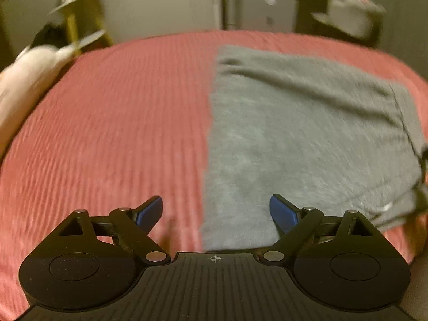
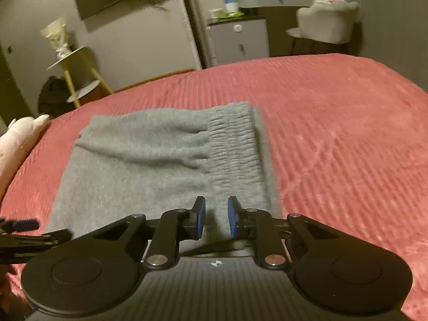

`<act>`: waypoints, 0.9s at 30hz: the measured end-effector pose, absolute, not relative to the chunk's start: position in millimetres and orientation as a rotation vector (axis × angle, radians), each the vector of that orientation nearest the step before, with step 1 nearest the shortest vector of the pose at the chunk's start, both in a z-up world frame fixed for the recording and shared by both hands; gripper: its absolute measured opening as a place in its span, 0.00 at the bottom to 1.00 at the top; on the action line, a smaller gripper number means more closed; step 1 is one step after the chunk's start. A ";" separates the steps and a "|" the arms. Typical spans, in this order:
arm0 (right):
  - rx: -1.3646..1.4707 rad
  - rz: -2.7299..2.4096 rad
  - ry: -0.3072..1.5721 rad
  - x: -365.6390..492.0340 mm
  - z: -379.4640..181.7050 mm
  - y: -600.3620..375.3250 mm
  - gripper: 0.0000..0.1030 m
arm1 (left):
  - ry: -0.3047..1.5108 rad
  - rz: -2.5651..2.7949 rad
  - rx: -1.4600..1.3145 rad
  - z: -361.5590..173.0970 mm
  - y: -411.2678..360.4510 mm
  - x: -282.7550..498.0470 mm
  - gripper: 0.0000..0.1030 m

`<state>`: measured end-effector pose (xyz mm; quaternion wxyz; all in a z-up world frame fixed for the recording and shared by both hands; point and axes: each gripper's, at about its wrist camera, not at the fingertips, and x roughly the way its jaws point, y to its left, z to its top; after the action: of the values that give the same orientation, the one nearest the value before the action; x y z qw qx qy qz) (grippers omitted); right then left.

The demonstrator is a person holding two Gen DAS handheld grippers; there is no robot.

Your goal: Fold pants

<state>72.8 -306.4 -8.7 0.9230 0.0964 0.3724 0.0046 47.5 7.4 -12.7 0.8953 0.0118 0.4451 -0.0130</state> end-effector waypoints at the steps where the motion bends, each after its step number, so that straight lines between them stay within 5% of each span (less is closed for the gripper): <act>1: 0.235 0.015 0.768 69.2 -7.3 -310.7 0.16 | 0.919 0.013 0.001 -11.2 14.5 44.9 0.89; 12: 0.553 -0.011 0.839 33.4 -42.5 -337.8 0.41 | 1.013 -0.072 0.132 -29.2 -15.1 30.1 0.85; 27: 0.932 -0.068 0.909 30.5 -74.2 -366.3 0.43 | 1.007 -0.024 0.028 -39.9 -14.1 28.4 0.76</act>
<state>30.5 -366.3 -74.2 0.7951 0.4336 0.4228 -0.0315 28.4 -14.1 -39.9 0.8757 0.0136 0.4826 -0.0115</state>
